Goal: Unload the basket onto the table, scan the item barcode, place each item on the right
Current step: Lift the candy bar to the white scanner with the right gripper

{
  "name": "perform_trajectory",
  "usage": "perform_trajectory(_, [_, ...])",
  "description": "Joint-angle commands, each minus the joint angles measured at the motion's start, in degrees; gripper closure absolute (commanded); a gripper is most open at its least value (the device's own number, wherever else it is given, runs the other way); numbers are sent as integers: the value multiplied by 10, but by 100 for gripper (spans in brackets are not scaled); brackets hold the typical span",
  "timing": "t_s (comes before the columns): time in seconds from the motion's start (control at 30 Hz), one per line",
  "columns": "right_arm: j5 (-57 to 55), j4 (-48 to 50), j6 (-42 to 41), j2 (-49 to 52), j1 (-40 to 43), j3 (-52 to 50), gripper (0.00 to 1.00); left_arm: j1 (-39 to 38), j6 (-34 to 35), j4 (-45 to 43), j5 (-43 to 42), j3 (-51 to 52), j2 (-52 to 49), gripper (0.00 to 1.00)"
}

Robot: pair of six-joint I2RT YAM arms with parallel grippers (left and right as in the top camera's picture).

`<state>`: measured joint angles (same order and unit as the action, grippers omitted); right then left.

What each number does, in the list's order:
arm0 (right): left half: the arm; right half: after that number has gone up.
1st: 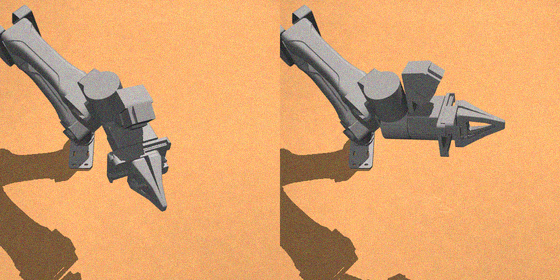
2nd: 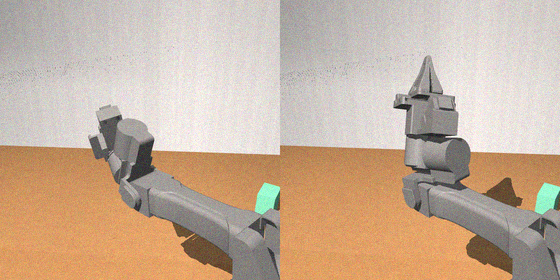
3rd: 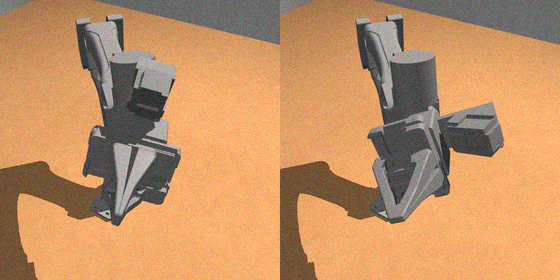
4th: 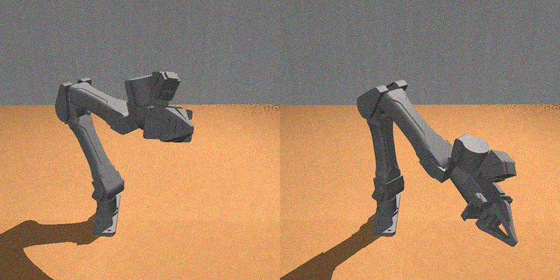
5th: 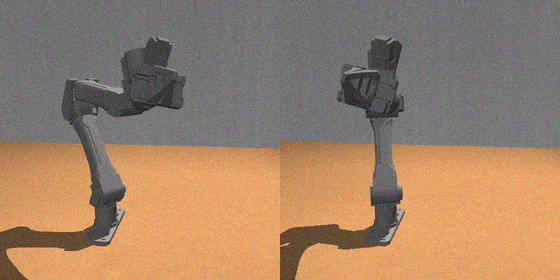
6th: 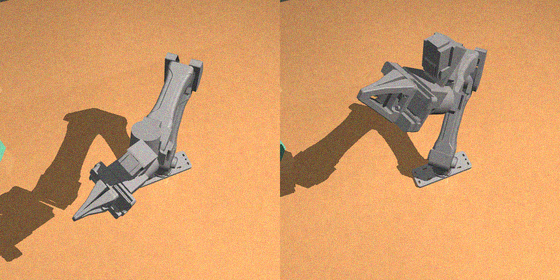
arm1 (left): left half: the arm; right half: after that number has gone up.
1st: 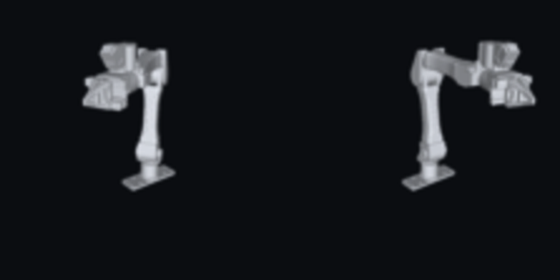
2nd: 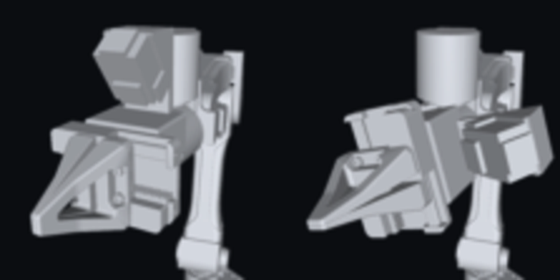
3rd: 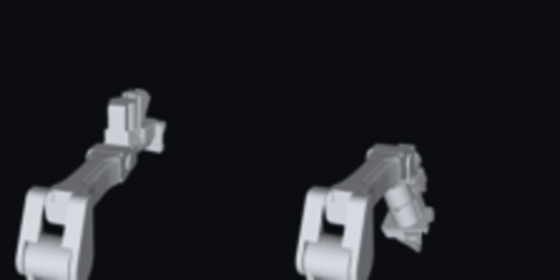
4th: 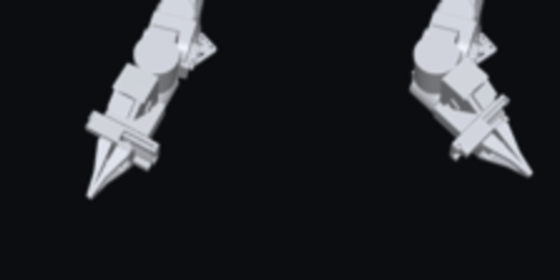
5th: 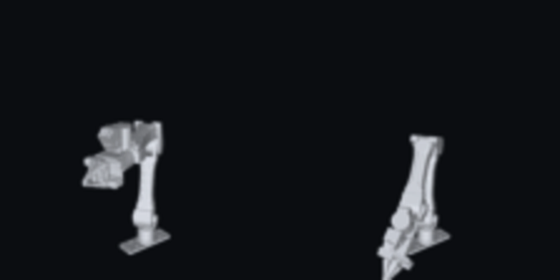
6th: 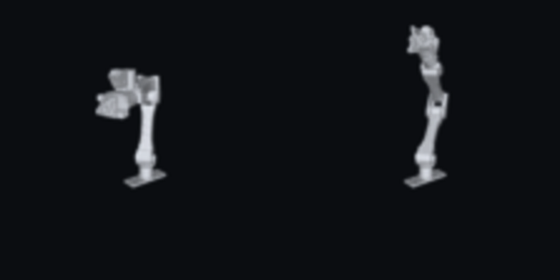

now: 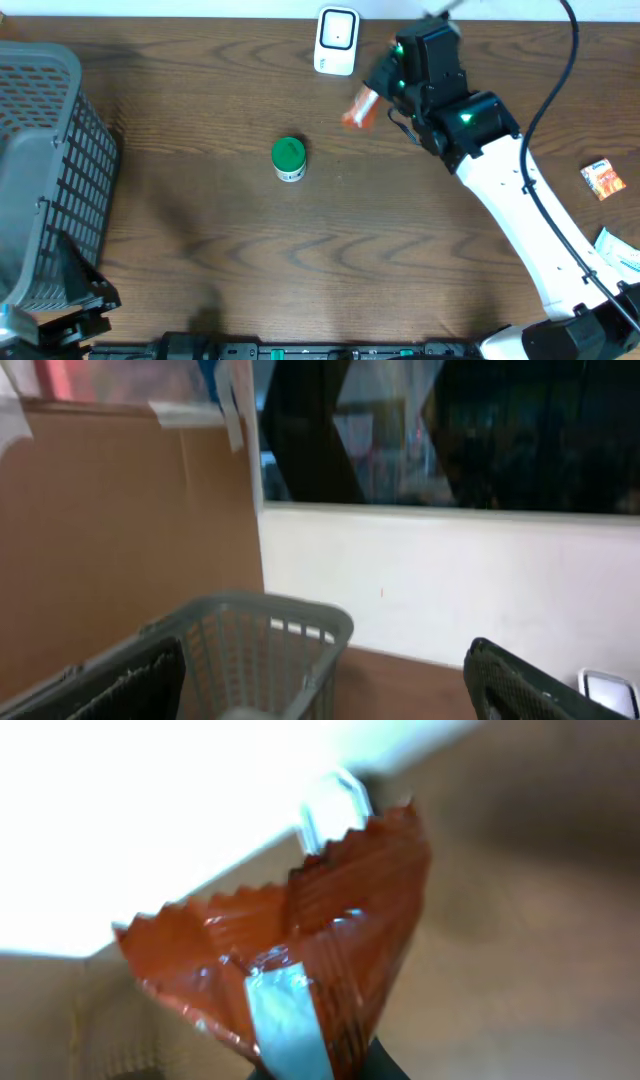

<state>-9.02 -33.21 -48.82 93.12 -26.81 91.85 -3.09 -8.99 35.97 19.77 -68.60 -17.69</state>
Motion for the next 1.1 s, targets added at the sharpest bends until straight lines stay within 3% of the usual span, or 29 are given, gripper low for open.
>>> perform_trajectory(0.0, [-34,100,246,15,-8,1,99,3,1,32,-3,1,5,11])
perform_trajectory(0.2, [-136,293,371,103,-6,1,99,3,1,43,-3,1,5,11])
perform_trajectory(0.37, [-136,567,514,213,-6,1,99,3,1,48,-3,1,5,11])
perform_trajectory(0.57, [-134,866,549,325,-3,3,98,3,1,82,-3,1,5,11])
perform_trajectory(0.73, [-85,914,530,385,7,27,98,3,1,97,-3,1,5,11])
perform_trajectory(1.07, [-52,886,503,523,22,165,99,3,1,135,-3,1,5,11])
